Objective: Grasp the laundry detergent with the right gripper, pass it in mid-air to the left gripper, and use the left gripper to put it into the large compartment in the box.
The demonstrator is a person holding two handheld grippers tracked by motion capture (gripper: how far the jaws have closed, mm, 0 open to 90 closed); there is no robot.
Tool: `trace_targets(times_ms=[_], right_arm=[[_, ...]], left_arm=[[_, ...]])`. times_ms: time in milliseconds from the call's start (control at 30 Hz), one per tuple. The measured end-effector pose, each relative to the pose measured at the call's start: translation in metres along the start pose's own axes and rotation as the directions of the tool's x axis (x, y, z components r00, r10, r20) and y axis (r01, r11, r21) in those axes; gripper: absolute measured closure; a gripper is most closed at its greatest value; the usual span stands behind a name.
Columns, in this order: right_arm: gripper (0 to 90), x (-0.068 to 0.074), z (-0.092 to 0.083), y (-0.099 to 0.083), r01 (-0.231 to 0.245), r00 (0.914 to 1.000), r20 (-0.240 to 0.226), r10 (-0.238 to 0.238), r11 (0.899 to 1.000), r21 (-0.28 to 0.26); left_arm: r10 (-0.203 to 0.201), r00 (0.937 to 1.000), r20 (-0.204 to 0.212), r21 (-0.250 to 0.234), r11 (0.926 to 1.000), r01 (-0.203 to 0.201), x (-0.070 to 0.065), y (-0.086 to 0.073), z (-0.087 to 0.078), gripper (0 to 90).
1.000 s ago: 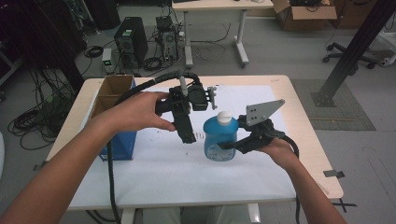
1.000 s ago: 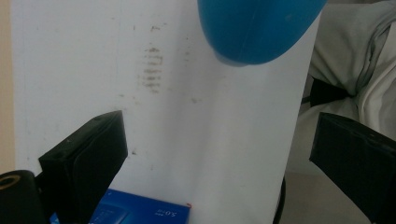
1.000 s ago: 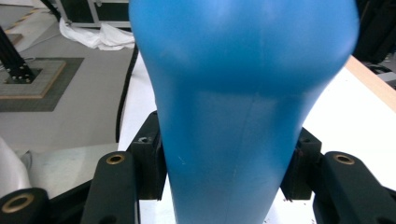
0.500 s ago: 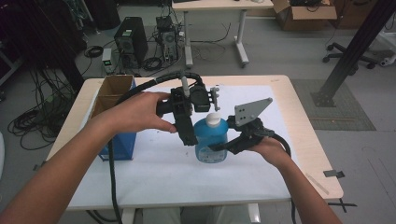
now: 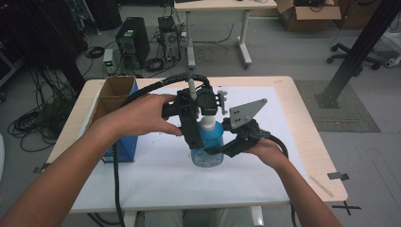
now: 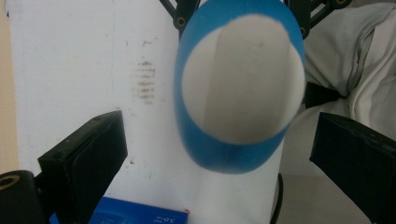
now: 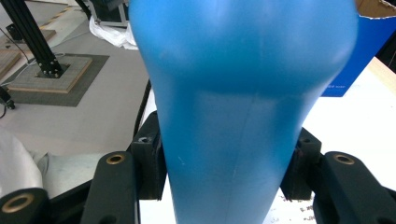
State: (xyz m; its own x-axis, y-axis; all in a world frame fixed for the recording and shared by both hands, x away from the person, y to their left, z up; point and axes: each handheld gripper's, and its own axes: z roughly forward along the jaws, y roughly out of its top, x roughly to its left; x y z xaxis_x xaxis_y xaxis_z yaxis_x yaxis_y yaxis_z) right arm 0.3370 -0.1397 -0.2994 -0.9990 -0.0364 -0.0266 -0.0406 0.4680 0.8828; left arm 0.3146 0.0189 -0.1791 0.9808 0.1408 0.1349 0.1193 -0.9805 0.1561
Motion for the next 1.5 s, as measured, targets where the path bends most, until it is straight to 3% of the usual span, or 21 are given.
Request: trace_targets(times_ms=[500,933,1500], right_arm=[[45.1,0.000,0.007,0.007,0.009,0.9999,-0.009,-0.009,1.000,0.003],[45.1,-0.001,0.008,0.007,0.004,0.9999,-0.010,-0.004,1.000,0.002],[45.1,-0.001,0.007,0.008,0.010,0.9999,-0.008,-0.010,1.000,0.003]], left_arm=[[0.017,0.9999,-0.002,-0.003,0.9999,-0.017,-0.001,0.006,0.004,4.1],[0.021,0.9991,0.036,-0.010,0.9997,-0.020,0.001,0.005,0.010,4.6],[0.032,0.9983,0.050,-0.008,0.9995,-0.031,0.003,0.006,0.013,21.1]])
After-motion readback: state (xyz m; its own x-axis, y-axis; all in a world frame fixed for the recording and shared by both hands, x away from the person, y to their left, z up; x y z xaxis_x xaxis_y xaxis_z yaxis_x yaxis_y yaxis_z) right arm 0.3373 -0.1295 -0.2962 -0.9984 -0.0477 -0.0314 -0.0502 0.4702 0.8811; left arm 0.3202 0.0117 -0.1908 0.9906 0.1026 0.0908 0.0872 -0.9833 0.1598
